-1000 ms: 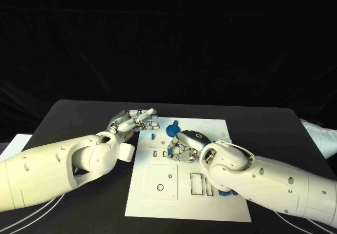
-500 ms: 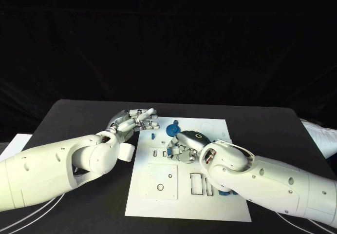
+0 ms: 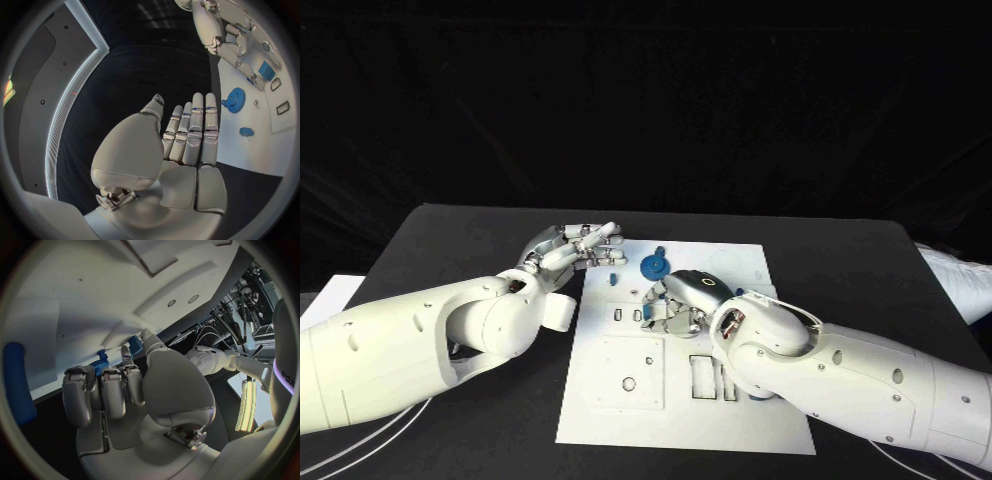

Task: Assemble the parts on the task board

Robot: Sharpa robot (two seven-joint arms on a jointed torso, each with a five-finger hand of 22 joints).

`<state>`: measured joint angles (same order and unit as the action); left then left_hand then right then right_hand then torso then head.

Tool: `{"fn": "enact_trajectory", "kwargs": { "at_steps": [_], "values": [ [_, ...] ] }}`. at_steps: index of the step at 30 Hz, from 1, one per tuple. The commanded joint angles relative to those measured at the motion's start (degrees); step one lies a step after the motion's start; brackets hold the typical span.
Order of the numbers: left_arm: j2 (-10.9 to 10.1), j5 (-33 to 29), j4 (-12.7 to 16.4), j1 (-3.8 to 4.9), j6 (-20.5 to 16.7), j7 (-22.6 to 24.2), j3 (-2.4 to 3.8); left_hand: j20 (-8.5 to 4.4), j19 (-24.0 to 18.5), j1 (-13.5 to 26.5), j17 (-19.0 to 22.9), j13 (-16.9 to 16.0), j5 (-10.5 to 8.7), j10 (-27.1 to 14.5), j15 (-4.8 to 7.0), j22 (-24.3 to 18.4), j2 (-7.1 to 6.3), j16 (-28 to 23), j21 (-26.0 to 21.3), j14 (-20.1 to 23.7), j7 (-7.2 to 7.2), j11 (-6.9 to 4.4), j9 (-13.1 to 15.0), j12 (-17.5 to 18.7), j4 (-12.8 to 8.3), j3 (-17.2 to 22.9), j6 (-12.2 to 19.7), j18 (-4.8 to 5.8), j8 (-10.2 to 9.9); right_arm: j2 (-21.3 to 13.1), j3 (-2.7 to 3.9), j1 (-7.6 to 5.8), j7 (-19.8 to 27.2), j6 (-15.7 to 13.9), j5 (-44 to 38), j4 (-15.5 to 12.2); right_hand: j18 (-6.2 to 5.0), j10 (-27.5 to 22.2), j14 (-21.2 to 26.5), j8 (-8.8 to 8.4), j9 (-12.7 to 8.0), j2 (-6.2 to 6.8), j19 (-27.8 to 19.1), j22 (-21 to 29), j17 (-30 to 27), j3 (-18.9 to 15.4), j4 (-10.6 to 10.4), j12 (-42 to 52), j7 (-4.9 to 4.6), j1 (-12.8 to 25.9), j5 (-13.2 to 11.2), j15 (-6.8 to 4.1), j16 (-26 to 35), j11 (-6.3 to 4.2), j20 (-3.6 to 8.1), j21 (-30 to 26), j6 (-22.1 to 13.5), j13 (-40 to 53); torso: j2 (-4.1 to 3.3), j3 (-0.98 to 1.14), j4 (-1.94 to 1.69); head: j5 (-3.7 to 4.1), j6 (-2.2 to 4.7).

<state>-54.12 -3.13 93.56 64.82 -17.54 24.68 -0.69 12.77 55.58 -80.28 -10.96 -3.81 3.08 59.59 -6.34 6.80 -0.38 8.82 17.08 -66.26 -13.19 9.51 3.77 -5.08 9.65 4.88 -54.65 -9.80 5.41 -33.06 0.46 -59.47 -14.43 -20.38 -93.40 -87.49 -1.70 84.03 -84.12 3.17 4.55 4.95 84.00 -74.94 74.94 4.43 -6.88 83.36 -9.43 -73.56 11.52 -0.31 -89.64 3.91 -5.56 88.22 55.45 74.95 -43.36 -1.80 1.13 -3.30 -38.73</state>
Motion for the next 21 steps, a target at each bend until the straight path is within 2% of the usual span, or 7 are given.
{"fn": "enact_trajectory", "kwargs": {
  "at_steps": [1,5,10,15,18,20,21],
  "values": [
    [0.11,-0.14,0.06,0.01,1.19,0.31,0.03,0.03,0.42,-0.21,-0.10,0.02,0.01,-0.06,-0.30,-0.08,0.57,-0.31,-0.18,-0.05,-0.18,0.43,-0.02,0.27,-0.26,-0.02,-0.02,-0.67,-0.26,-0.43,0.01,0.14,0.30,-4.43,-0.44,-0.31,0.72,2.23,-5.84,0.34,0.30,0.05,3.44,-10.99,14.87,-0.30,0.04,-0.25,0.28,0.60,-0.17,0.37,-0.28,0.32,-0.58,-0.24,-0.20,10.81,0.01,0.00,-0.02,0.00,-0.01],
    [0.07,-0.15,-0.02,0.00,1.35,0.29,0.02,0.05,0.48,-0.02,-0.23,0.01,0.01,-0.02,-0.32,-0.17,0.68,-0.49,-0.29,-0.11,-0.20,0.45,-0.01,0.38,-0.30,-0.16,-0.05,-0.66,-0.36,-1.46,0.02,0.20,6.40,-10.62,2.50,-0.94,0.75,2.33,-5.88,0.40,0.30,-0.10,3.51,-11.10,15.05,-0.28,0.07,-0.07,0.26,0.19,0.21,0.41,-0.36,0.34,-0.63,-0.19,-0.32,10.91,0.03,0.03,0.11,-0.11,0.00],
    [0.05,-0.16,-0.19,0.00,1.62,0.10,0.00,0.04,0.54,-0.04,-0.29,-0.01,0.01,0.06,-0.29,-0.19,0.74,-0.50,-0.30,-0.21,-0.17,0.42,0.01,0.37,-0.36,-0.15,-0.14,-0.68,-0.35,-3.41,0.19,-0.13,14.58,-14.28,7.63,-2.21,0.54,1.56,-5.84,0.29,0.11,-0.38,2.93,-10.21,14.88,-0.54,-0.35,-1.38,-0.04,-0.12,0.55,0.61,-0.29,0.59,-0.80,-0.66,-1.46,10.09,0.03,0.05,0.10,-0.19,0.09],
    [0.02,-0.13,-0.76,0.00,1.79,-0.77,-0.08,-0.51,2.25,0.09,-1.56,-0.09,0.02,0.95,0.40,-0.06,1.05,0.40,0.26,-2.67,0.15,-0.01,0.05,0.40,-0.80,-0.44,-0.78,-0.77,-0.42,-8.17,0.31,-2.38,17.53,-13.21,14.07,-6.20,0.44,1.30,-5.78,0.38,0.03,-0.42,2.66,-9.80,14.63,-1.36,-1.35,-1.78,-0.21,0.39,0.11,0.79,-0.18,0.78,-0.99,-0.90,-2.04,9.81,0.06,0.09,-0.02,-0.31,0.18],
    [0.02,0.84,-1.04,-0.01,1.76,-2.03,-0.12,-0.90,3.30,0.17,-2.54,-0.10,0.01,1.24,0.75,0.12,0.94,1.22,0.73,-4.17,0.16,-0.16,-0.03,0.53,-1.06,-0.72,-0.53,-0.75,-0.79,-11.82,0.34,-4.29,17.83,-11.19,19.22,-9.01,0.28,0.96,-5.65,0.52,0.10,-0.46,2.23,-9.13,14.14,-1.77,-1.70,-2.36,-0.16,0.52,0.35,0.80,0.04,0.76,-1.03,-1.26,-1.80,9.42,0.10,0.01,0.18,-0.35,0.43],
    [0.04,2.73,-1.29,-0.01,1.75,-3.07,-0.13,-1.16,4.08,0.33,-3.35,-0.17,0.02,1.45,0.98,0.31,0.89,1.97,1.17,-5.20,0.13,-0.24,-0.05,0.58,-1.18,-0.97,-0.14,-0.73,-1.10,-14.13,0.36,-5.42,17.68,-10.53,21.86,-10.68,0.17,0.74,-5.55,0.59,0.17,-0.47,1.95,-8.70,13.73,-2.15,-1.93,-2.73,-0.10,0.51,0.89,0.76,0.23,0.70,-1.03,-1.50,-1.55,9.18,0.19,0.03,0.26,-0.28,0.42],
    [0.06,4.13,-1.44,-0.01,1.64,-3.94,-0.13,-1.70,5.56,0.55,-4.42,-0.40,0.07,2.43,1.55,0.74,0.98,3.37,2.08,-7.22,0.41,-0.64,0.00,0.21,-1.16,-1.16,-0.23,-0.72,-1.12,-15.33,0.37,-6.05,17.61,-10.35,23.06,-11.44,0.16,0.74,-5.54,0.62,0.19,-0.49,1.92,-8.65,13.72,-2.25,-2.00,-2.74,-0.08,0.53,1.02,0.75,0.24,0.69,-1.02,-1.53,-1.47,9.17,0.24,0.08,0.42,-0.30,0.41]
  ]
}}
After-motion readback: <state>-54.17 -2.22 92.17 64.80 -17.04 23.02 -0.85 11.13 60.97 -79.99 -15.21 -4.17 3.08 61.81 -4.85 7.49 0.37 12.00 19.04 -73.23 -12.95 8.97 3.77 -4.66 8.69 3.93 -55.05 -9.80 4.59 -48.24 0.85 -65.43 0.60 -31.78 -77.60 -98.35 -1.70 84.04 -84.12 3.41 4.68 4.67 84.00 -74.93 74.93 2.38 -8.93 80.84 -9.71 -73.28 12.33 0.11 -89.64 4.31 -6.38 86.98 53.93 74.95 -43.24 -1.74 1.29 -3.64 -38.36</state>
